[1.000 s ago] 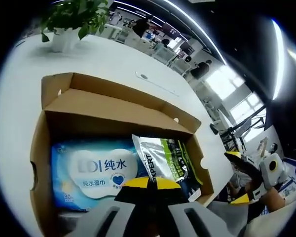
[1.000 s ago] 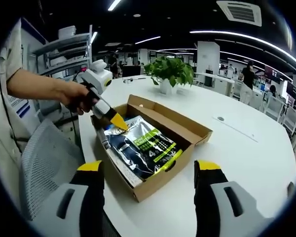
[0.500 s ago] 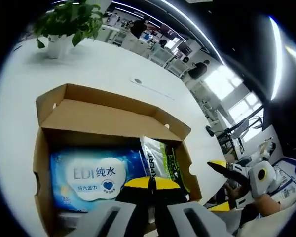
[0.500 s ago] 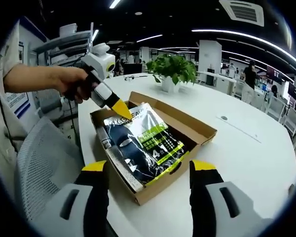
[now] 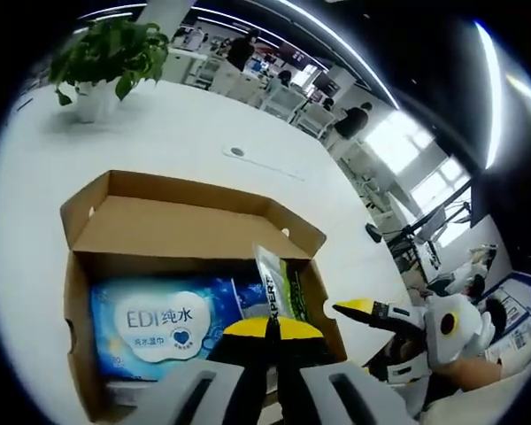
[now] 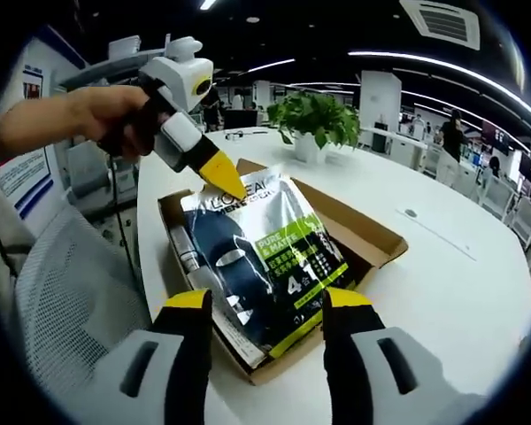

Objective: Operate the shoe box by opening the lid, removing the specified soft item, and placing it in the target area until the item is outside and the box remains undamaged.

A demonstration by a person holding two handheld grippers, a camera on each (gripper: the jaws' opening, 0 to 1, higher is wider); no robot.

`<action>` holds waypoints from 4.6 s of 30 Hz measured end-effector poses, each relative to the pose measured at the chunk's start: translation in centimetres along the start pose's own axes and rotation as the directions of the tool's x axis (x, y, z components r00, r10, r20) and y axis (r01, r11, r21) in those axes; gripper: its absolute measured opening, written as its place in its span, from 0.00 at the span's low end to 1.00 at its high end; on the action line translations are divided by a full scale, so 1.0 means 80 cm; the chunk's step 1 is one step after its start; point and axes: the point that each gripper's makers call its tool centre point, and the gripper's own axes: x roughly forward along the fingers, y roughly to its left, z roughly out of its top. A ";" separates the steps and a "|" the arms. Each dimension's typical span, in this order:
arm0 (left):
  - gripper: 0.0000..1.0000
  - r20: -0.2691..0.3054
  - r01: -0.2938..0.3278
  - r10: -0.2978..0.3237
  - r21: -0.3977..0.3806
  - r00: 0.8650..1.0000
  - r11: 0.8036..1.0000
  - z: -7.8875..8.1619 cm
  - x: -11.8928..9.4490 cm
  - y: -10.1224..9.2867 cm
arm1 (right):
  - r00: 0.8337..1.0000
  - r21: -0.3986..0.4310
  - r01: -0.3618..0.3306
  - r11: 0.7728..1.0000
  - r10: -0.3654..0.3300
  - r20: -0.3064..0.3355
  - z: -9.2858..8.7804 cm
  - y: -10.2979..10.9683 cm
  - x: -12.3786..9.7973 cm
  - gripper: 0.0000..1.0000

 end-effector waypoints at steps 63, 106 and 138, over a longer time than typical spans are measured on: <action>0.00 0.062 0.023 -0.029 0.103 0.998 0.994 0.022 -0.040 -0.018 | 1.000 0.035 -0.014 0.999 0.014 0.006 0.037 0.026 -0.001 0.00; 0.01 -0.033 0.109 -0.104 0.221 0.994 0.969 0.008 0.059 -0.094 | 0.988 0.124 0.146 0.982 -0.138 -0.075 -0.024 -0.054 -0.077 0.00; 0.02 -0.164 0.101 -0.049 0.326 0.985 0.940 -0.017 0.164 -0.122 | 0.964 0.200 0.221 0.955 -0.183 -0.191 -0.110 -0.131 -0.085 0.00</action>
